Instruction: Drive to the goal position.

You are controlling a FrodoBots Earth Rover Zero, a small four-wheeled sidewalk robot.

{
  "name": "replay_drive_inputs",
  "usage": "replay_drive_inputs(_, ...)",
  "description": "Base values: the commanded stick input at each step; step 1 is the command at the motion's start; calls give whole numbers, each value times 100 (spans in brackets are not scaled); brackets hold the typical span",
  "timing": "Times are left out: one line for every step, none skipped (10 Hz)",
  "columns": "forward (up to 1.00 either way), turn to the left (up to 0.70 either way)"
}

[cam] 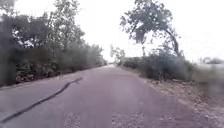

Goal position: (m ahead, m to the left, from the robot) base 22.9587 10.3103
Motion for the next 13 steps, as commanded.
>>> replay_drive_inputs(100, 0)
replay_drive_inputs(100, 0)
replay_drive_inputs(100, 0)
replay_drive_inputs(100, 0)
replay_drive_inputs(100, -17)
replay_drive_inputs(100, -40)
replay_drive_inputs(100, -40)
replay_drive_inputs(100, -36)
replay_drive_inputs(100, -11)
replay_drive_inputs(100, 0)
replay_drive_inputs(100, 0)
replay_drive_inputs(100, 0)
replay_drive_inputs(100, 0)
